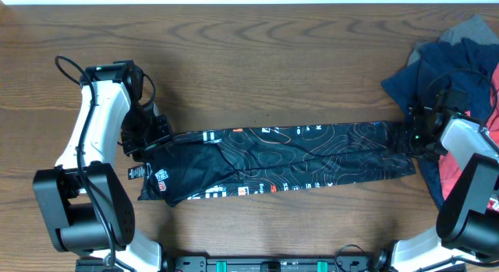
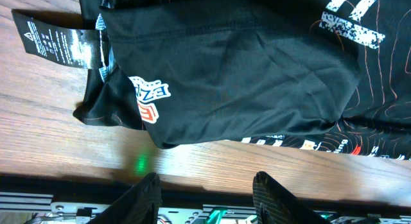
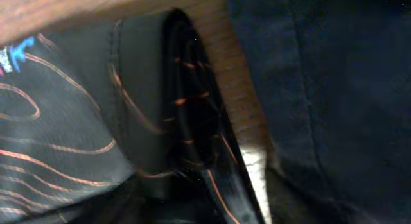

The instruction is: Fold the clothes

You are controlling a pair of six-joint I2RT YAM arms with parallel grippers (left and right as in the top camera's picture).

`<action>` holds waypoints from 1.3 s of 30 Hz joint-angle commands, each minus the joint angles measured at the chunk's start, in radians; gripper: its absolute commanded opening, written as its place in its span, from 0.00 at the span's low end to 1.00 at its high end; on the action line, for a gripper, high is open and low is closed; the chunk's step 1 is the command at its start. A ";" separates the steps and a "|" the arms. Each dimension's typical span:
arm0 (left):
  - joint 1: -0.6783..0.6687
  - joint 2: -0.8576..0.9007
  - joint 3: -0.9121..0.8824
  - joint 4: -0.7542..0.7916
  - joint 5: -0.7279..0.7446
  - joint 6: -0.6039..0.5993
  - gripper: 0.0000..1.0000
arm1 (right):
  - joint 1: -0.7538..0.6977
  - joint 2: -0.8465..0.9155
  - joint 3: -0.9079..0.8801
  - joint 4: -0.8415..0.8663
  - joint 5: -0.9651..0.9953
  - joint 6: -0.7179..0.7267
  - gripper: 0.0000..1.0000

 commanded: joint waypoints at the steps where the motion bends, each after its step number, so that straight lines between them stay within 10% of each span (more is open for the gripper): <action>1: 0.001 -0.019 -0.002 -0.003 0.005 -0.009 0.49 | -0.012 0.032 -0.007 -0.002 -0.035 -0.002 0.39; 8: 0.001 -0.019 -0.002 -0.003 0.005 -0.009 0.49 | -0.012 0.031 0.013 -0.024 -0.035 -0.002 0.01; 22: 0.001 -0.019 -0.002 0.046 0.005 -0.010 0.48 | 0.077 -0.077 0.182 -0.259 -0.038 0.023 0.01; 39: 0.001 -0.019 -0.002 0.049 0.005 -0.009 0.48 | 0.579 -0.122 0.180 -0.328 -0.039 0.348 0.01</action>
